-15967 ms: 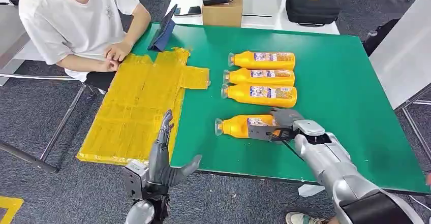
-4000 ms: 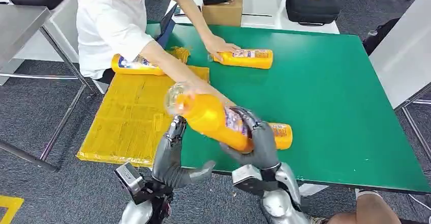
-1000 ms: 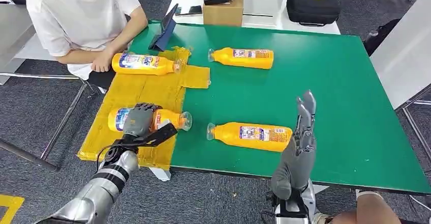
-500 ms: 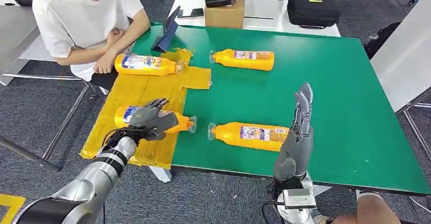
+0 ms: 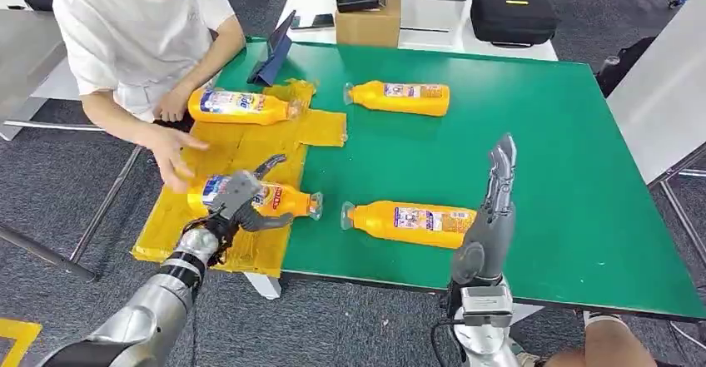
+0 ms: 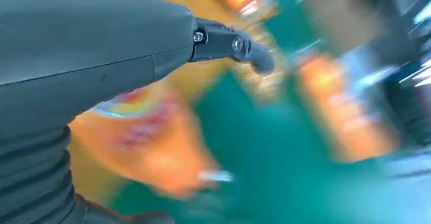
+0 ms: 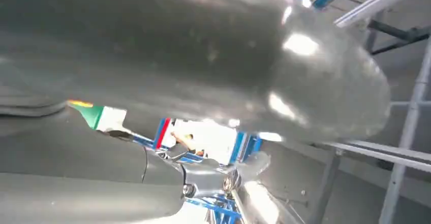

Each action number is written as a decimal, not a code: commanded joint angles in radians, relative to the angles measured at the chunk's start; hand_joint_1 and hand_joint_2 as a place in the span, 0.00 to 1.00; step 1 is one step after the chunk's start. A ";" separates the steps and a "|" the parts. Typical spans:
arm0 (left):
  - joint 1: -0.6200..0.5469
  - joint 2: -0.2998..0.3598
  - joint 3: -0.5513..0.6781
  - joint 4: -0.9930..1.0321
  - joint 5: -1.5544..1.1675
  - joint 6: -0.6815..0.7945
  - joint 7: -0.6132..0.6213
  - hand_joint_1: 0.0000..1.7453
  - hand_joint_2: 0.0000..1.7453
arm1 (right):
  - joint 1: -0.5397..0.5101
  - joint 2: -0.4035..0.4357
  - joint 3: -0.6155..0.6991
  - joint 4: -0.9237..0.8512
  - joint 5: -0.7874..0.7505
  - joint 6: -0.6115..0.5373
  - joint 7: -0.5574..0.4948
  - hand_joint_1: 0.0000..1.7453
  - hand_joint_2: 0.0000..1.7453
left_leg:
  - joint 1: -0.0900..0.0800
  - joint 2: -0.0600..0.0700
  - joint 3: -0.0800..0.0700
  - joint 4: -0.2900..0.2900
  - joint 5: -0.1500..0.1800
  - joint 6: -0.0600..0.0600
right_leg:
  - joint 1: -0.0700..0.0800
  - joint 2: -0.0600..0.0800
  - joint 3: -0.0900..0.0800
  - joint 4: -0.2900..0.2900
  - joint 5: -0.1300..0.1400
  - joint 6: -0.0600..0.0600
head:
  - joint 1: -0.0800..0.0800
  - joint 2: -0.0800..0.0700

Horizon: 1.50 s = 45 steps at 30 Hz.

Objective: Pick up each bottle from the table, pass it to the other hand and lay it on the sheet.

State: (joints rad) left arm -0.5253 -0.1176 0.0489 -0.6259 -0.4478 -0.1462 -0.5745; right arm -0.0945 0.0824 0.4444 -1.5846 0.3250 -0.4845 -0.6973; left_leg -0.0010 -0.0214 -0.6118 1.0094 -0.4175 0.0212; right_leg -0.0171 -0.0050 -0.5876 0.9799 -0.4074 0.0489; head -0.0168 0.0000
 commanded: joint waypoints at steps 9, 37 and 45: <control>0.321 -0.134 0.078 -0.875 0.859 0.059 0.117 0.00 1.00 | -0.093 -0.081 -0.141 0.617 0.448 0.132 0.273 0.00 1.00 | 0.002 0.005 -0.003 -0.001 -0.003 -0.001 | 0.002 0.005 -0.004 -0.003 0.000 -0.001 | 0.000 0.000; 0.456 -0.080 -0.224 -1.100 0.710 0.128 0.043 0.00 1.00 | -0.219 -0.155 -0.164 0.769 0.848 0.118 0.505 0.00 1.00 | 0.000 0.005 -0.004 -0.001 -0.004 -0.002 | 0.001 0.005 -0.005 -0.001 -0.002 -0.002 | 0.000 0.000; 0.465 -0.076 -0.199 -1.074 0.703 0.135 0.066 0.00 1.00 | -0.324 -0.149 -0.107 0.928 0.867 0.230 0.566 0.00 1.00 | 0.000 0.007 -0.005 -0.001 -0.003 -0.001 | 0.001 0.006 -0.006 -0.001 -0.001 -0.001 | 0.000 0.000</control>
State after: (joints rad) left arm -0.0555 -0.2354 -0.1442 -1.7433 0.2491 -0.0038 -0.5322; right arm -0.2963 -0.0717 0.2823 -0.8834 1.1849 -0.3005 -0.1549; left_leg -0.0011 -0.0169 -0.6196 1.0096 -0.4197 0.0207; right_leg -0.0170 -0.0010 -0.5965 0.9794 -0.4079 0.0491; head -0.0172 0.0000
